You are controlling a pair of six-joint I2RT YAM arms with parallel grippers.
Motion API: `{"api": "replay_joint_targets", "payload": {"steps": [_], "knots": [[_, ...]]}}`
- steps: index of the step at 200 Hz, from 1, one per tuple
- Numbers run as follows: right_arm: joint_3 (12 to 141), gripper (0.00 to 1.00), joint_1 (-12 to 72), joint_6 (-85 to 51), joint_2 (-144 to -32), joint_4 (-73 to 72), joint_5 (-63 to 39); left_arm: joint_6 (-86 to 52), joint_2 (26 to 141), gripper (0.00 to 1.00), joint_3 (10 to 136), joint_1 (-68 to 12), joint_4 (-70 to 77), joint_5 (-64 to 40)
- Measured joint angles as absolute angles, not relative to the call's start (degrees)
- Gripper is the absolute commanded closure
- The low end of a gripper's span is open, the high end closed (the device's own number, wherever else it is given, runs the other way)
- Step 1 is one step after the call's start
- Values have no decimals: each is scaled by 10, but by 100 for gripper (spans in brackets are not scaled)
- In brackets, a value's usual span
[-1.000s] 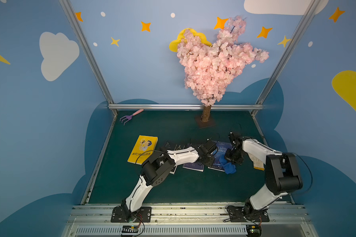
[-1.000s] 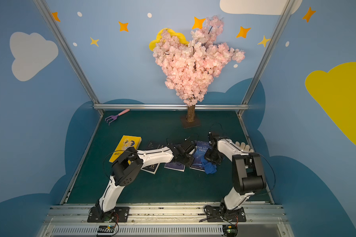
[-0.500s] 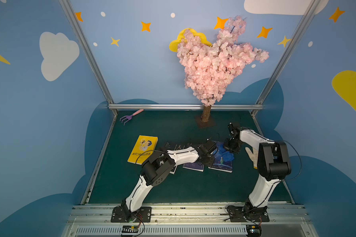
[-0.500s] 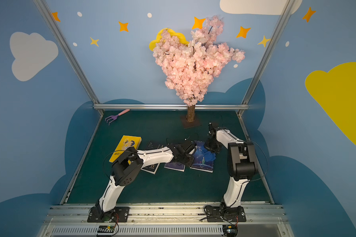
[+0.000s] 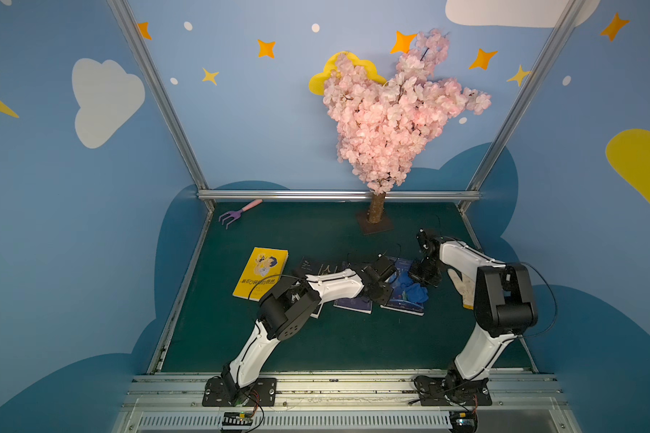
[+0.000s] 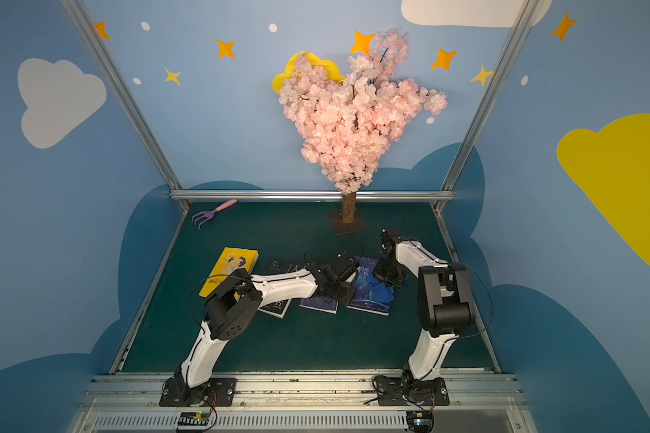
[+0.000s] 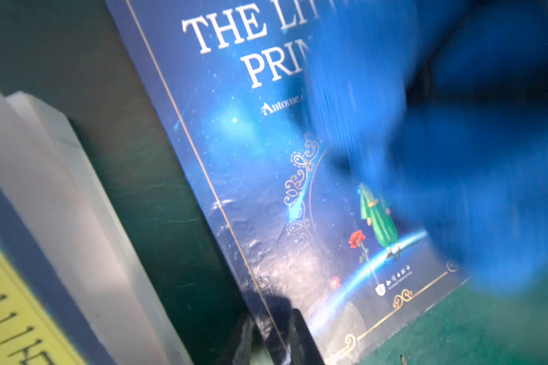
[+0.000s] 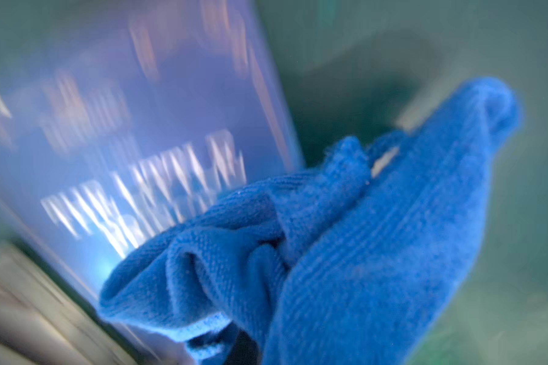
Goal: Wipe the cover of the book
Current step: Wipe the dirt from the cover of the book.
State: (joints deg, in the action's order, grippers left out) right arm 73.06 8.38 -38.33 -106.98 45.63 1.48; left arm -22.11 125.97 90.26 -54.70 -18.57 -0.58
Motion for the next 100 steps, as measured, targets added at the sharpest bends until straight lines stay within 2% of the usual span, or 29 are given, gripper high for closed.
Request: {"api": "replay_joint_targets", "payload": {"steps": [24,44,64,100], "knots": [[828,100,72,-373,-1140,479,37,-221,1260,77,903,-547,-185,-5],[838,100,85,-370,-1150,483,54,-221,1260,77,902,-547,-185,-5],[785,100,109,-370,-1117,454,70,-221,1260,78,902,-548,-185,-4],[585,100,191,-402,-964,403,69,-222,1258,78,897,-548,-180,-5]]}}
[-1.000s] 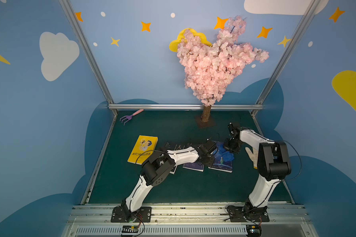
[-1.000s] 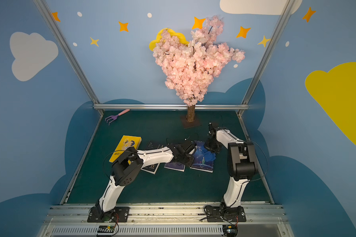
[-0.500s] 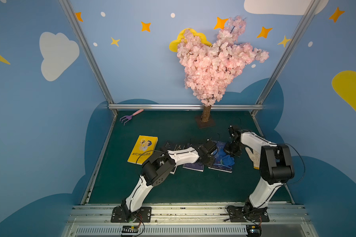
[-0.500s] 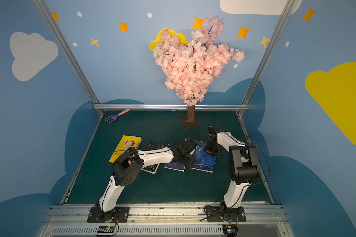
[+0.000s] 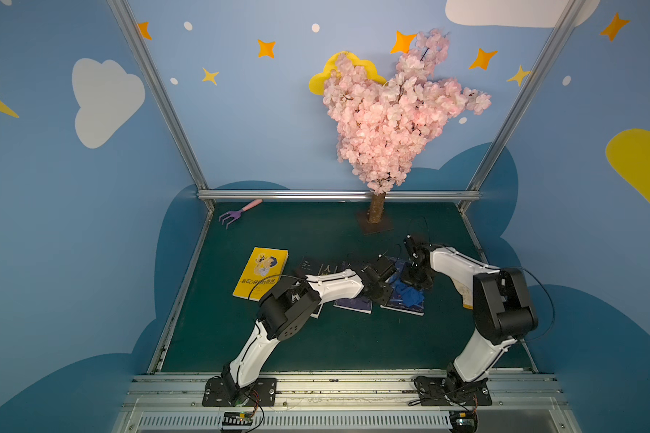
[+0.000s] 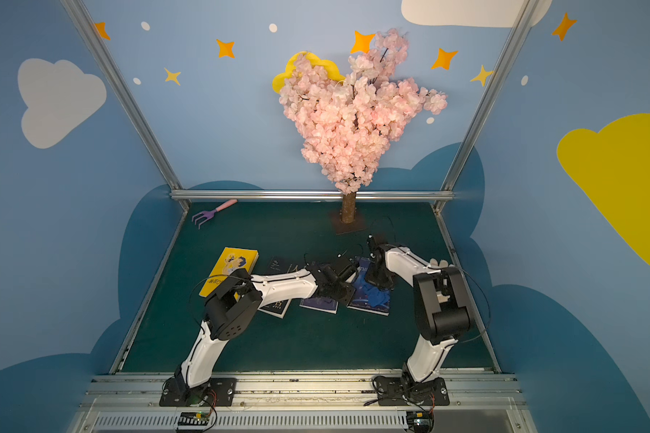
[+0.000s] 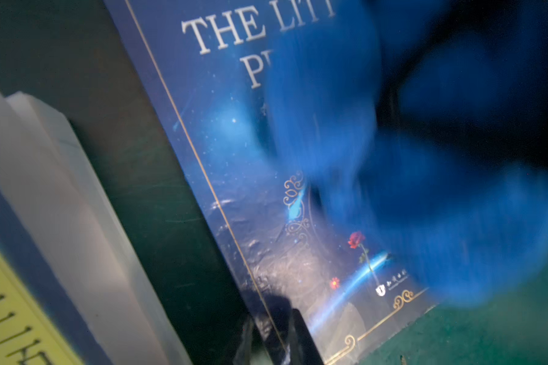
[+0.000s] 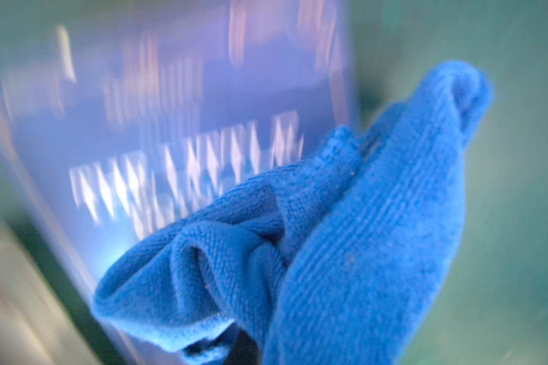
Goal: Wipe the cover of the book
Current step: Wipe the dirt from the cover of the book.
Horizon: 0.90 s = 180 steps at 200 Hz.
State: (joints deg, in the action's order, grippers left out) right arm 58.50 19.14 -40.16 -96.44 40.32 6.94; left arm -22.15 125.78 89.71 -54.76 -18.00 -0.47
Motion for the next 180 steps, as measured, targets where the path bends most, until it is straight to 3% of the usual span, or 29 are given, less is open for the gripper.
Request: {"api": "replay_joint_targets", "payload": {"steps": [23,49,79,106,127,155,180], "knots": [[514,100,204,-423,-897,393,57,-222,1257,78,894,-548,-176,-4],[538,100,163,-422,-917,409,17,-223,1256,79,892,-548,-174,-5],[689,100,107,-396,-1044,457,-14,-223,1252,79,884,-548,-164,-4],[864,100,95,-379,-1167,492,-1,-223,1252,79,883,-548,-163,-5],[930,100,95,-372,-1211,507,14,-224,1252,79,883,-548,-162,-6],[926,100,98,-372,-1210,504,21,-225,1252,79,883,-548,-162,-7],[840,100,112,-371,-1156,451,26,-227,1252,79,883,-548,-162,-7]]}}
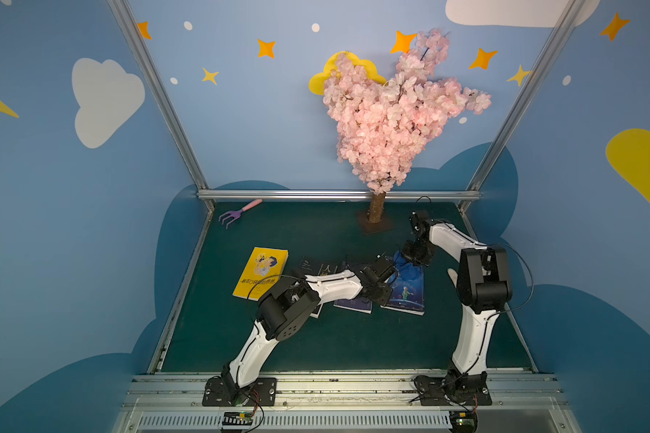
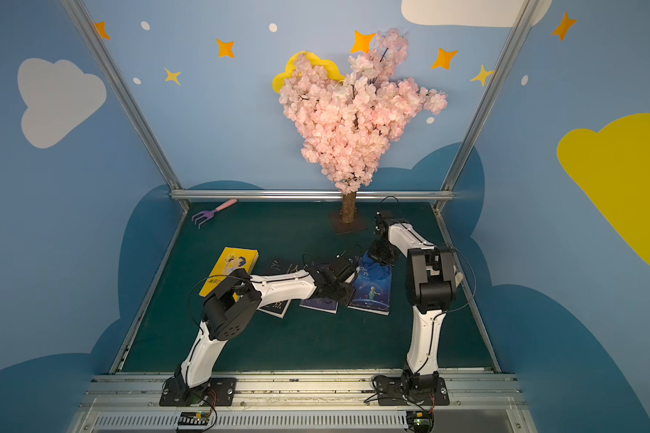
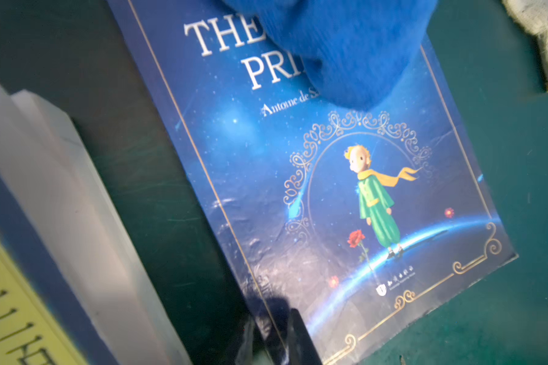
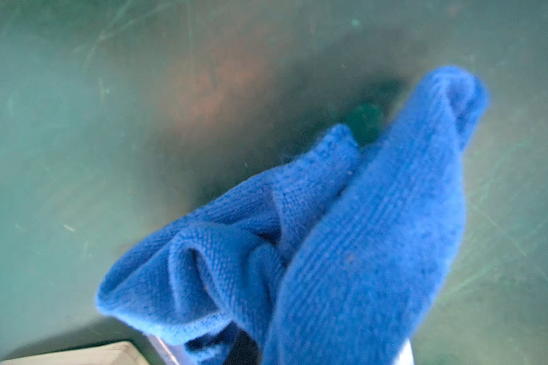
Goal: Wipe the cover of the book
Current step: Wipe the dirt from the cover of the book.
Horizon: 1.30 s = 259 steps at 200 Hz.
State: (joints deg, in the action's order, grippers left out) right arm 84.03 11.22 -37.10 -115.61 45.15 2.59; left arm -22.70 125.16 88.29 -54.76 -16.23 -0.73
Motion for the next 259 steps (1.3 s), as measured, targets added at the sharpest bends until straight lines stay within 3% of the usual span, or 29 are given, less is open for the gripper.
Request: {"api": "replay_joint_targets", "payload": {"steps": [47,74,99,149,181,259], "knots": [[601,100,189,-394,-977,405,27,-231,1252,80,883,-547,-163,-9],[549,100,194,-403,-932,387,18,-234,1252,80,883,-547,-163,-10],[603,100,180,-395,-978,428,5,-234,1252,80,883,-547,-164,-10],[861,100,129,-375,-1167,498,-7,-234,1252,82,883,-547,-164,-9],[885,100,125,-373,-1184,495,-3,-234,1252,82,883,-547,-164,-10],[536,100,192,-392,-919,388,16,-234,1250,85,883,-546,-166,-11]]}}
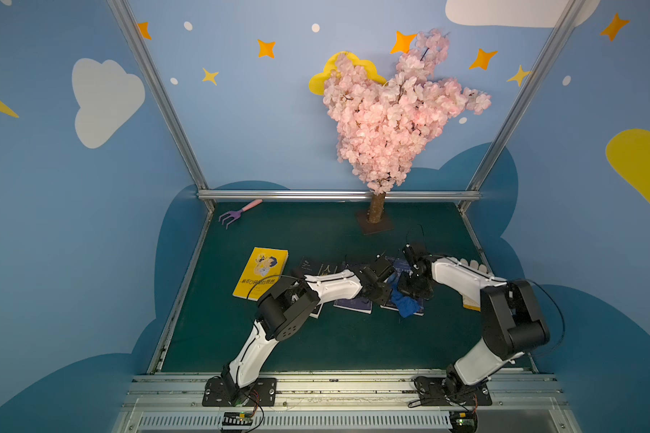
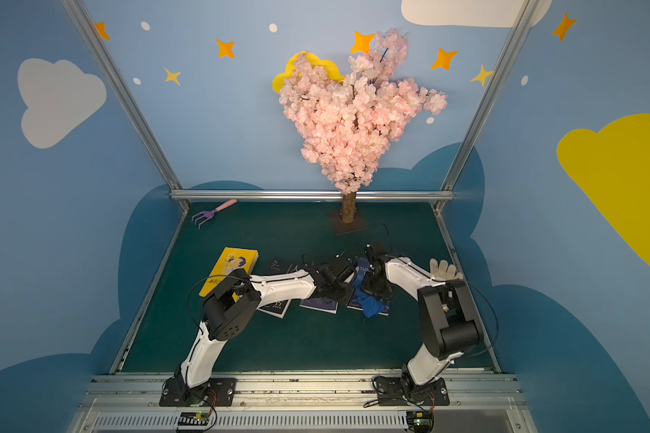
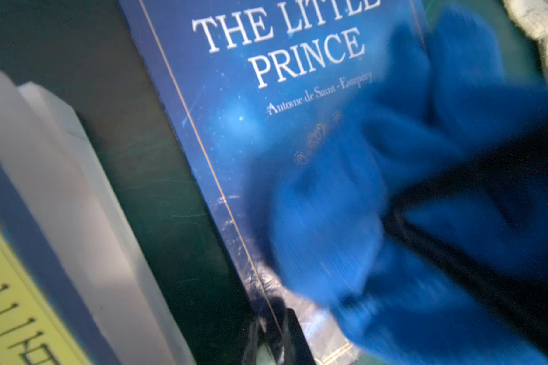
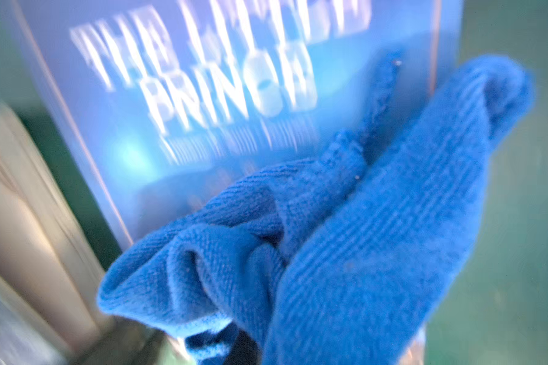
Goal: Wipe the cover of the book
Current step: Wipe the dirt from the cover of the book.
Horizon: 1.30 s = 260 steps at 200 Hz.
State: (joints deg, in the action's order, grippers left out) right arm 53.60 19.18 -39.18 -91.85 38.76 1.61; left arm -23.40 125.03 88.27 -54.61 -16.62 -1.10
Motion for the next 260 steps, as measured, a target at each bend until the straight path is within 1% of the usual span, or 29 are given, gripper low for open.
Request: {"api": "replay_joint_targets", "payload": {"steps": [15,31,46,72,90,104,117,133,162,177,198,210,228,260], "knots": [[528,100,184,-389,-908,393,14,-234,1250,85,883,-546,-164,-14],[560,100,172,-382,-937,413,10,-234,1250,87,883,-546,-164,-15],[629,100,156,-374,-997,438,2,-234,1250,87,883,-546,-164,-15],[785,100,132,-371,-1118,464,-21,-234,1250,87,883,-546,-164,-15],[861,100,128,-372,-1169,470,-24,-234,1250,87,883,-546,-164,-15],[886,100,128,-371,-1185,472,-24,-234,1250,87,883,-546,-164,-15],[884,100,130,-370,-1185,471,-21,-234,1250,87,883,-546,-165,-15],[848,100,133,-366,-1162,450,-17,-234,1251,87,885,-546,-167,-15],[691,100,146,-364,-1054,387,-17,-234,1251,87,886,-546,-169,-15],[611,100,157,-366,-989,381,-19,-234,1251,87,885,-546,-168,-15],[554,100,164,-367,-938,380,-20,-234,1251,87,885,-546,-168,-15],[553,100,163,-366,-938,380,-22,-234,1251,87,885,-546,-168,-14],[591,100,155,-360,-971,415,-34,-234,1251,87,885,-546,-168,-14],[743,100,147,-359,-1088,477,-37,-234,1251,88,885,-547,-168,-13]]}}
